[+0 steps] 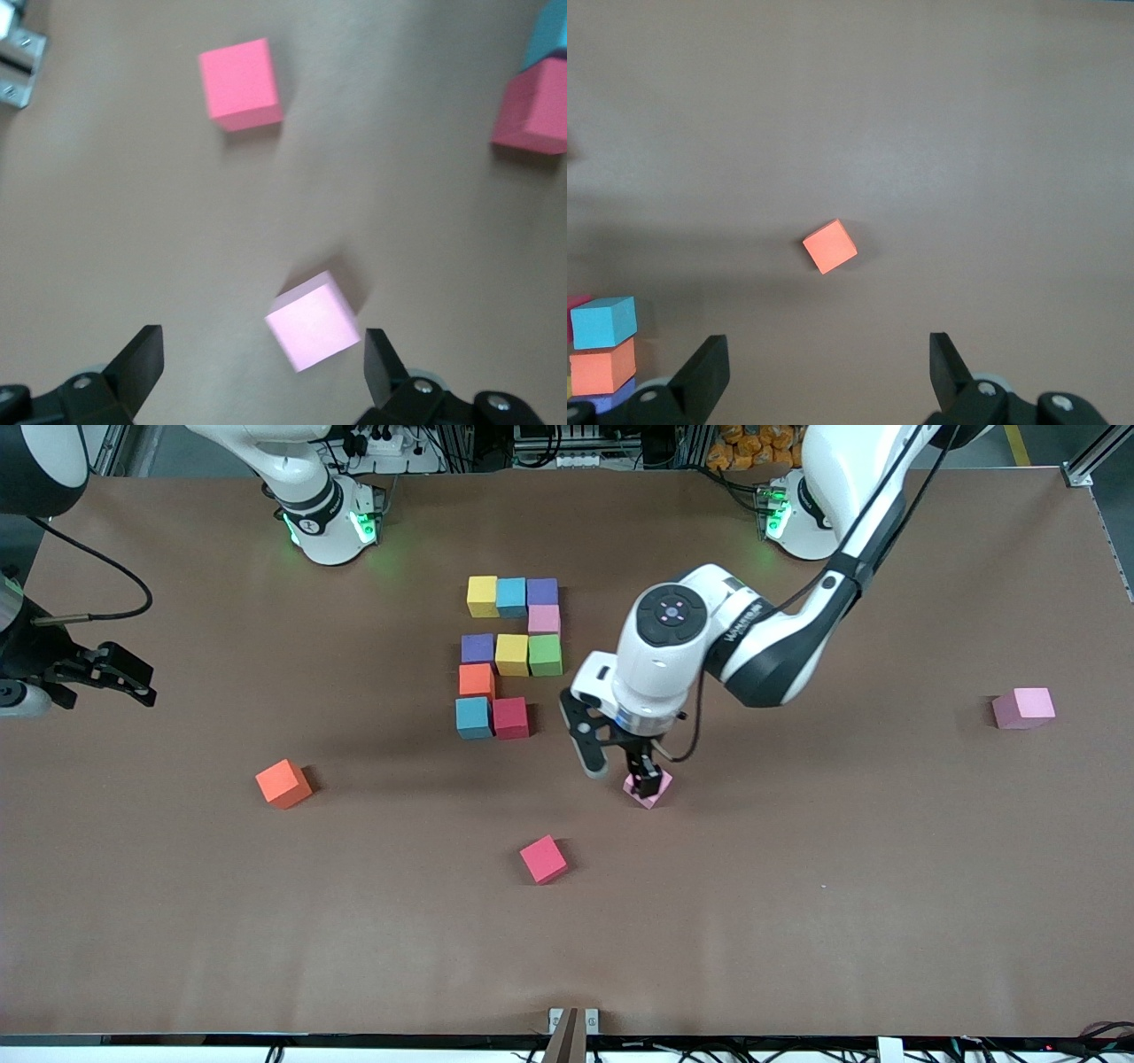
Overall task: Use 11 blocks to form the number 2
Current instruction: 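Raise the left gripper and move it to the light pink cube, then grasp the light pink cube with the left gripper and lift it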
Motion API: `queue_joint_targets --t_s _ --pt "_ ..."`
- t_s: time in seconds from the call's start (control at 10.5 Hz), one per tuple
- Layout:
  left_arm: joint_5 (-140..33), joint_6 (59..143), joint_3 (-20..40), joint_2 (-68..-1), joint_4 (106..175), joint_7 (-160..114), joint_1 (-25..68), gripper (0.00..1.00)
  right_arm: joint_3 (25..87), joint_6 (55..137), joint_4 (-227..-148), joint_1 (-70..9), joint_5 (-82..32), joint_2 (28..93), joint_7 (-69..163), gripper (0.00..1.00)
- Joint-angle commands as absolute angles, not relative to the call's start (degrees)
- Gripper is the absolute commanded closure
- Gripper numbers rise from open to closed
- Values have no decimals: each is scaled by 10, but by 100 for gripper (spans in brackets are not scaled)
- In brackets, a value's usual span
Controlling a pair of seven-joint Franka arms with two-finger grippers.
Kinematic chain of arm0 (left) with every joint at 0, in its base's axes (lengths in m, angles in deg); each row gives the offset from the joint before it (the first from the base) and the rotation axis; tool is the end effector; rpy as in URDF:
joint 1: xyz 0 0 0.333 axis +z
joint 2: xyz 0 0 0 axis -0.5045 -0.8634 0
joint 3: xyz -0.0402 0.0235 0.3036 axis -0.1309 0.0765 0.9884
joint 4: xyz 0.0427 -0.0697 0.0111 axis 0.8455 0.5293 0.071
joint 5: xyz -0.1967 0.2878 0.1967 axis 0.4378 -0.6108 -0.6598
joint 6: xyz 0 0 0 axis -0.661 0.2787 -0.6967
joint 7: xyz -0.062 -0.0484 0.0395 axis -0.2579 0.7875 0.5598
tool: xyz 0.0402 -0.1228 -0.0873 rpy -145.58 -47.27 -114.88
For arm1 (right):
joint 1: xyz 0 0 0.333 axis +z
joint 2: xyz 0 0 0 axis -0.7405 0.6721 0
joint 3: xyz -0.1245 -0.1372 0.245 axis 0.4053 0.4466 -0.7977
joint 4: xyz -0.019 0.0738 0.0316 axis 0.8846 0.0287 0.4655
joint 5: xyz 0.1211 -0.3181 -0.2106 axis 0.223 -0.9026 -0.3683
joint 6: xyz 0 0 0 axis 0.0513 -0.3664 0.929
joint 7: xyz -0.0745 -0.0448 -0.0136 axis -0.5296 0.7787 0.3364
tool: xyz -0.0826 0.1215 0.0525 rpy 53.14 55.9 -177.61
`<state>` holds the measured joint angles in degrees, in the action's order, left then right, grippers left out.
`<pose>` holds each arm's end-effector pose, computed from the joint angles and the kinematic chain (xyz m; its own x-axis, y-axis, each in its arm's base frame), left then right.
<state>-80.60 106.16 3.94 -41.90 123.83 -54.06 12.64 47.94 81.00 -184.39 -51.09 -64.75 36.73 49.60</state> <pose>0.5910 -0.4300 0.3274 0.3342 -0.9363 0.1080 -0.9305 -0.3460 -0.1199 0.5791 -0.0136 0.5402 0.9956 0.0396 0.0851 0.0355 -0.9981 0.0494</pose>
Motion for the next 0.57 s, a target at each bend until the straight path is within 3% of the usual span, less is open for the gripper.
queue_joint_targets --t_s 0.0,0.1,0.29,0.48 --pt "-785 1078 54 -375 1298 -535 127 0 471 806 -1840 -517 -655 352 517 0" --pt "-774 1121 60 -368 1331 -529 132 0 469 800 -1833 -516 -654 353 567 0" --pt "-713 1303 67 -360 1457 -521 144 0 467 791 -1816 -516 -649 356 586 0" --pt "-715 1333 68 -366 1484 -524 140 0 470 733 -1759 -521 -646 372 541 0"
